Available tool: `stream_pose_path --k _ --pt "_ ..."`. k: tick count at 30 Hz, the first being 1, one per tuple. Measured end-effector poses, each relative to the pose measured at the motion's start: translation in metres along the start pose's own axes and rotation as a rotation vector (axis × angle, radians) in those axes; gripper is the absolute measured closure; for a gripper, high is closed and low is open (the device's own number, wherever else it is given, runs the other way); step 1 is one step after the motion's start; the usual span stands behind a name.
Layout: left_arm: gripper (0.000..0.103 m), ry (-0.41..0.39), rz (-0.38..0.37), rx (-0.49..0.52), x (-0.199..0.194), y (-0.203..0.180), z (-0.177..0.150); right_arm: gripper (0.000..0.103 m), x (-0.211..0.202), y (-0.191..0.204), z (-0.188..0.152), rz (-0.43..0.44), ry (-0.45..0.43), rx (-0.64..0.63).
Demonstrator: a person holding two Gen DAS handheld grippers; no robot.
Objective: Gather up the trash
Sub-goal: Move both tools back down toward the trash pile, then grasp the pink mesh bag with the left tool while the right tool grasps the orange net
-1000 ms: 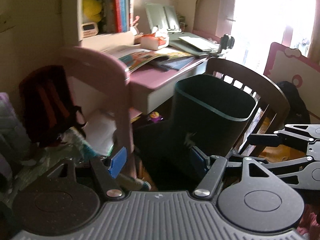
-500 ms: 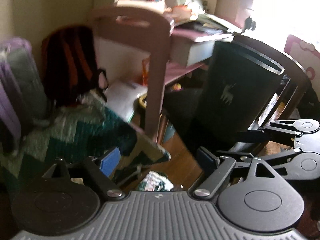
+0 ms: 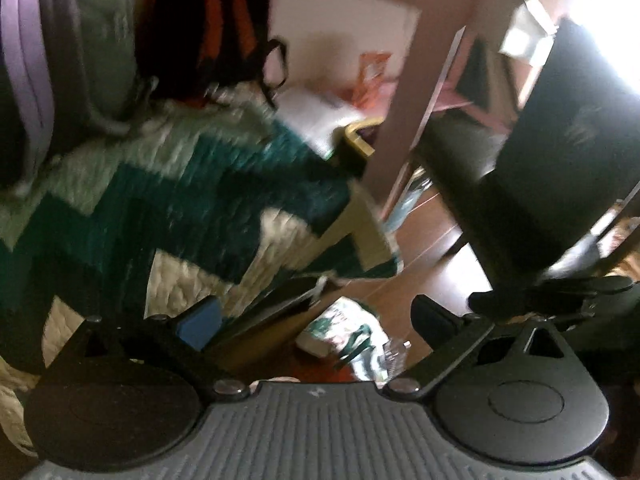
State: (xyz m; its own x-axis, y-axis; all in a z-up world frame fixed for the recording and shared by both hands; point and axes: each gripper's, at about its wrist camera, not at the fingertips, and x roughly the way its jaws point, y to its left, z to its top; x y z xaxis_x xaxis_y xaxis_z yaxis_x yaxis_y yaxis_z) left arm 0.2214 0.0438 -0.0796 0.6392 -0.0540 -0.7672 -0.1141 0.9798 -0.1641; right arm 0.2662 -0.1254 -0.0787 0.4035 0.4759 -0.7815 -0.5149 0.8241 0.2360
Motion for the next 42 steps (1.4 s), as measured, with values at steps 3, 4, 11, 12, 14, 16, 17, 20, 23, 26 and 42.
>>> stream_pose_path --k 3,4,11,12,14,16,17,20,23,26,42 --pt "0.002 0.050 0.023 -0.022 0.036 0.015 -0.014 0.050 0.035 -0.010 -0.004 -0.031 0.049 0.043" --pt "0.002 0.066 0.034 -0.022 0.048 0.019 -0.019 0.050 0.047 -0.014 -0.006 -0.038 0.067 0.058" --pt "0.002 0.217 0.097 -0.033 0.129 0.049 -0.061 0.050 0.142 -0.036 -0.033 -0.065 0.250 0.133" --pt "0.002 0.236 0.103 -0.038 0.139 0.053 -0.066 0.050 0.153 -0.037 -0.036 -0.067 0.278 0.121" --pt "0.002 0.276 0.105 -0.052 0.162 0.061 -0.076 0.050 0.176 -0.037 -0.041 -0.073 0.343 0.070" --pt "0.002 0.312 0.104 -0.069 0.183 0.067 -0.084 0.050 0.196 -0.036 -0.045 -0.049 0.404 -0.001" --pt "0.002 0.330 0.102 -0.076 0.193 0.070 -0.089 0.050 0.207 -0.035 -0.048 -0.030 0.439 -0.052" --pt "0.002 0.391 0.096 -0.096 0.224 0.076 -0.103 0.051 0.240 -0.037 -0.062 -0.019 0.532 -0.169" --pt "0.002 0.454 0.091 -0.117 0.253 0.081 -0.117 0.051 0.271 -0.045 -0.083 -0.009 0.626 -0.221" --pt "0.002 0.507 0.075 -0.154 0.281 0.085 -0.132 0.051 0.297 -0.055 -0.105 0.004 0.702 -0.256" --pt "0.002 0.692 0.031 -0.177 0.382 0.082 -0.198 0.051 0.389 -0.097 -0.185 0.015 0.878 -0.232"
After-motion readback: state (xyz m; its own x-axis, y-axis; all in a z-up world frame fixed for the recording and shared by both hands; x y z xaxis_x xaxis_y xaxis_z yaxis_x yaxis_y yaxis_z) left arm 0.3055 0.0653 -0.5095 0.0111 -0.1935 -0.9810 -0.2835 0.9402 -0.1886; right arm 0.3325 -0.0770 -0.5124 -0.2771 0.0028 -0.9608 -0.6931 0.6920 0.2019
